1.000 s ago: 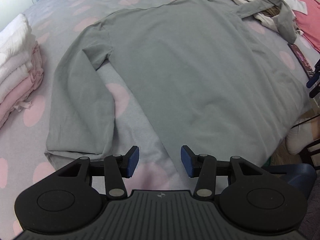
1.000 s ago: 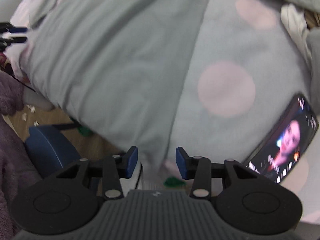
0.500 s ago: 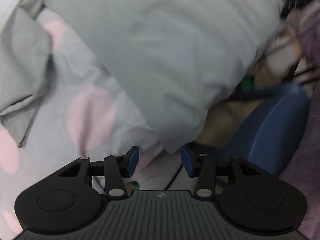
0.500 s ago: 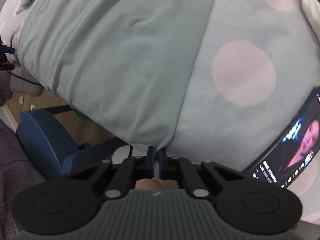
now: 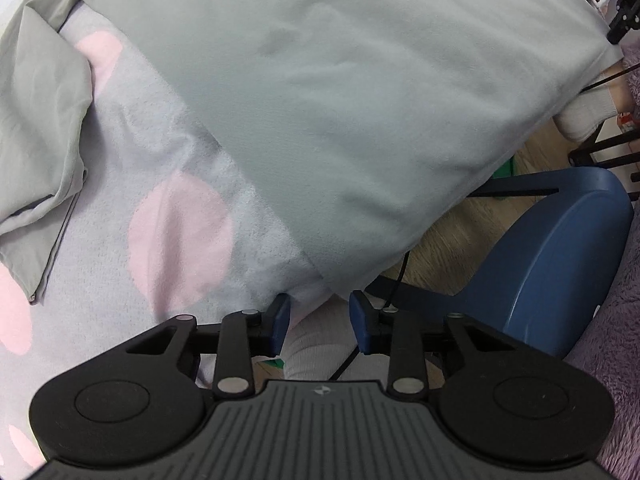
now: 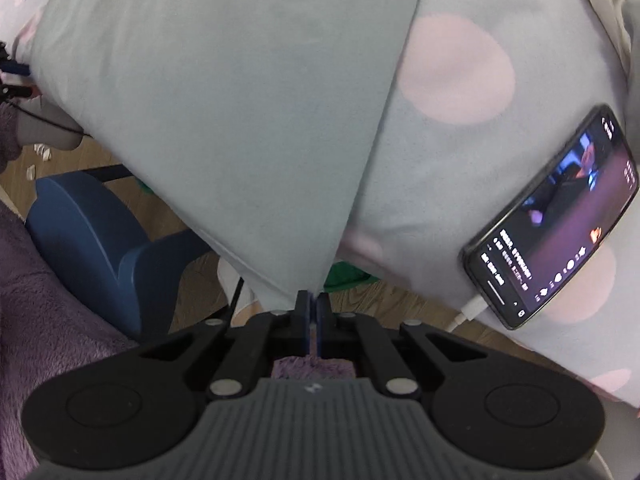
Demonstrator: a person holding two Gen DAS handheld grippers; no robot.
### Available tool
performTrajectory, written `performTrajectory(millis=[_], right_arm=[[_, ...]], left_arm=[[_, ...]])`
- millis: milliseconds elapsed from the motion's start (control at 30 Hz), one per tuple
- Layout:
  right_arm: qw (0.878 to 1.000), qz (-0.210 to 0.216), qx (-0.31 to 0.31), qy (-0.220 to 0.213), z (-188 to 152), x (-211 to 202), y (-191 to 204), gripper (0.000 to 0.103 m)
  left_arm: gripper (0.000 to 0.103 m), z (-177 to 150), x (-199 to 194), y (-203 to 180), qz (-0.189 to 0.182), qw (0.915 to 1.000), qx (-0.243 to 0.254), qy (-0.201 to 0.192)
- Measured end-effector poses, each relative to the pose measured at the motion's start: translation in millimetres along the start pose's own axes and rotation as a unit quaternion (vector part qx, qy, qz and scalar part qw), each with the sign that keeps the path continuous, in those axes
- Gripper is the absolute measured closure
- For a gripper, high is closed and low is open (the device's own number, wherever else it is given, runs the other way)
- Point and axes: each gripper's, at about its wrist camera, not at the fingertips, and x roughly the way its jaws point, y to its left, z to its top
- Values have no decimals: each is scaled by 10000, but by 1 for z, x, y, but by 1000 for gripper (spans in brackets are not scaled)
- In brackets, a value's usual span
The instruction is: Fold clothes
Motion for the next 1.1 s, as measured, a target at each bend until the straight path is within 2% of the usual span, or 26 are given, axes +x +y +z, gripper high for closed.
performTrajectory(millis=[133,167,267,400,567,633,733,933,1033,1100], right_arm=[[10000,0,-80,50,4,5,3,99],[9999,-11,-111,67,5,5,4,95],[9998,-8,-115,-149,9,-8,2,92],[9969,-54,36,-786,13,-45,-13,79],[9857,-350,575,-1548,15,-92,-47,77],[9774,-483,857,-1869,14,-112,-67,75],[9603,-776,1272,-2359,12,-136,-90,56],[9139,-1477,2044,-3182,12,-160,-122,50],[8907,-1760,2306,-3500,17,-172,-137,43],[8813,-1897,2401,-3601,25,-173,-151,42]], left_arm=[[73,0,-4,1,-95,10000,-28,-6],[73,0,-6,2,-136,9999,-61,-22],[73,2,-26,7,-285,9988,-211,-345],[73,12,-56,19,-386,9948,-447,-829],[72,40,-93,38,-339,9864,-773,-1407],[66,52,-106,46,-360,9816,-928,-1630],[62,70,-119,55,-344,9758,-1087,-1867],[60,96,-137,69,33,9693,-1223,-2132],[60,108,-131,73,-1,9643,-1410,-2241],[60,116,-129,81,-35,9636,-1470,-2231]])
